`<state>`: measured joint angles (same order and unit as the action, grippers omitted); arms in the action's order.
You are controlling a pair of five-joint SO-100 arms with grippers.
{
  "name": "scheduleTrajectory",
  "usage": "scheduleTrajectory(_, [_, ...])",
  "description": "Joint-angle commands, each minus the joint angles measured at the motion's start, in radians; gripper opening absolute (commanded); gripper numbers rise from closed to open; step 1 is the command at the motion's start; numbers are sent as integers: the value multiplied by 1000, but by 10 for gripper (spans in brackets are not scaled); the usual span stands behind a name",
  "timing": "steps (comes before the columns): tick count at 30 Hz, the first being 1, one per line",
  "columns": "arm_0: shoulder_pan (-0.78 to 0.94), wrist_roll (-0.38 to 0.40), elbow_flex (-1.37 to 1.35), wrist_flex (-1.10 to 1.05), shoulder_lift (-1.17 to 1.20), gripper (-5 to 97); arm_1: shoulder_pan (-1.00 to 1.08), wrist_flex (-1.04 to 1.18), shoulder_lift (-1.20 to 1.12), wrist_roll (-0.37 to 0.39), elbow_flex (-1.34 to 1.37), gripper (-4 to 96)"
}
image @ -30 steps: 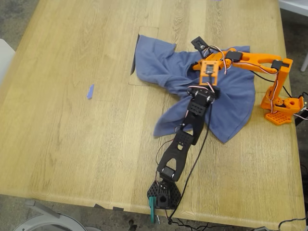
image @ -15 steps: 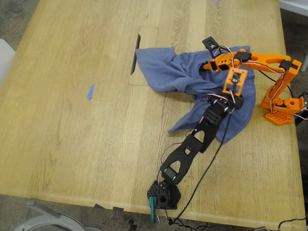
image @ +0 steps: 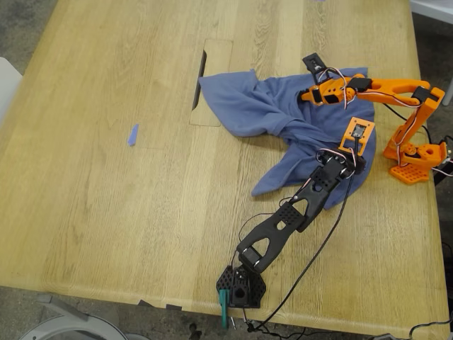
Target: Fold a T-shirt
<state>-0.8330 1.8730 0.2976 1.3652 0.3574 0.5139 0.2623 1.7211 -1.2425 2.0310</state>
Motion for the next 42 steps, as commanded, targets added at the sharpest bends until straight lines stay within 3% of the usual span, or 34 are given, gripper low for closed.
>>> scheduleTrajectory(1, [-60, 12, 37, -43, 32, 0, 48, -48, 61, -5, 0, -1])
scheduleTrajectory(16, [-87, 14, 37, -161, -132, 0, 74, -239, 29, -5, 100, -1])
scheduleTrajectory(25, [-72, 17, 38, -202, -224, 13, 86, -244, 21, -5, 100, -1])
scheduleTrajectory(31, [-40, -29, 38, -202, -218, 231, 92, -224, 40, -5, 112, -1])
scheduleTrajectory(36, [-29, -114, 38, -207, -201, 610, 101, -193, 51, -11, 121, -1])
scheduleTrajectory(42, [-31, -164, 37, -181, -173, 736, 95, -169, 60, -12, 121, -1])
